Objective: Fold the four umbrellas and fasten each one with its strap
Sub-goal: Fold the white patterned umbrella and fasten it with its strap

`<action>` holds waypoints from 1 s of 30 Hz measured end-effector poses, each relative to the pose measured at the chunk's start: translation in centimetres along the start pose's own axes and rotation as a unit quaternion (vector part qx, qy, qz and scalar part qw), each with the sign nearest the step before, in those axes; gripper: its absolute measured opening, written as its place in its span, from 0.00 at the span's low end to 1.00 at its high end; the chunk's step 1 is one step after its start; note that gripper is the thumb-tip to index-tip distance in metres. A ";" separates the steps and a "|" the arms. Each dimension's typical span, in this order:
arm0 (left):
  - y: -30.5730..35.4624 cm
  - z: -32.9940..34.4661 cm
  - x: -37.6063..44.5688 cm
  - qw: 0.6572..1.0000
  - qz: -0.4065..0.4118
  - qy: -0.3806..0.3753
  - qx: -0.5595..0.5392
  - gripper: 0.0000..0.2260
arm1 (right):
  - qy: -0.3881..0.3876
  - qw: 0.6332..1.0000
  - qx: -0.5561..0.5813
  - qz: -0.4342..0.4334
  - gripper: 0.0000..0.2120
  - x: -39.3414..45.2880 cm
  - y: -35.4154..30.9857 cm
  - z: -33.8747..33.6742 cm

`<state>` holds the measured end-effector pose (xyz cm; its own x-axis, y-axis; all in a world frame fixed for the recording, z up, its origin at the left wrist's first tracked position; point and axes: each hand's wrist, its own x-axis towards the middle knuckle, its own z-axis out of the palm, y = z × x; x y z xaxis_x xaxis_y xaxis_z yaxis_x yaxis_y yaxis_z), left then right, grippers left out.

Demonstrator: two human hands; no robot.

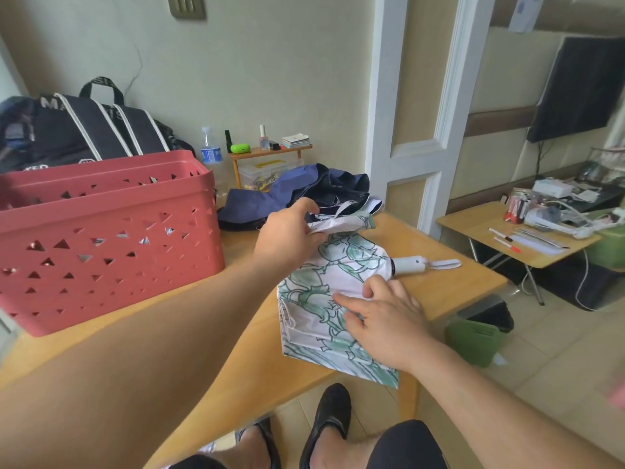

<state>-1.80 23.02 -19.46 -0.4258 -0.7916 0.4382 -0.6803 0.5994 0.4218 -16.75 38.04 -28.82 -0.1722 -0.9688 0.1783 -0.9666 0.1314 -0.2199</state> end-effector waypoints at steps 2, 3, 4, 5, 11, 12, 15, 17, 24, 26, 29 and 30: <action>0.1 0.2 -0.3 0.999 0.012 0.034 0.007 0.13 | 0.003 1.000 0.004 0.002 0.22 -0.1 0.0 0.0; 0.1 0.1 -0.6 0.999 0.015 0.049 -0.002 0.11 | 0.003 1.000 0.009 0.003 0.22 -0.1 -0.1 0.0; 0.0 0.0 -0.8 0.998 0.017 0.067 -0.011 0.10 | 0.002 1.000 0.013 0.004 0.22 -0.2 -0.1 -0.1; -0.2 -0.3 -1.1 0.996 0.021 0.088 -0.017 0.09 | 0.002 1.000 0.015 0.004 0.22 -0.2 -0.1 -0.1; -1.3 -2.6 -2.8 0.980 -0.047 0.119 -0.150 0.06 | -0.005 1.000 0.018 0.008 0.21 -0.3 -0.3 -0.4; -1.4 -2.6 -3.1 0.978 -0.055 0.111 -0.169 0.05 | -0.006 1.000 0.017 0.009 0.21 -0.3 -0.4 -0.4; -1.4 -2.8 -4.0 0.972 -0.065 0.091 -0.207 0.15 | -0.004 1.000 0.013 0.008 0.21 -0.4 -0.5 -0.5; -1.3 -3.0 -4.4 0.974 -0.052 0.070 -0.209 0.22 | -0.003 1.000 0.011 0.004 0.21 -0.4 -0.4 -0.5; -0.2 -3.0 -5.8 0.974 -0.010 0.068 -0.216 0.26 | 0.078 0.994 0.074 -0.019 0.16 -0.6 0.0 0.0; 0.1 -3.0 -5.7 0.968 -0.023 0.084 -0.237 0.21 | 0.162 0.980 0.111 -0.043 0.13 -0.7 0.2 0.2; 0.3 -2.9 -5.8 0.959 -0.037 0.096 -0.263 0.17 | 0.278 0.947 0.153 -0.041 0.10 -0.4 0.3 -0.9; 0.3 -2.9 -5.9 0.957 -0.040 0.096 -0.270 0.17 | 0.300 0.940 0.162 -0.031 0.11 -0.2 0.2 -1.6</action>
<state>2.24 28.16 -19.66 -0.2320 -0.8323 0.5035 -0.2759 0.5527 0.7864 -17.17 38.60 -27.38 -0.2866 -0.6676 0.6872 -0.8865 -0.0871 -0.4544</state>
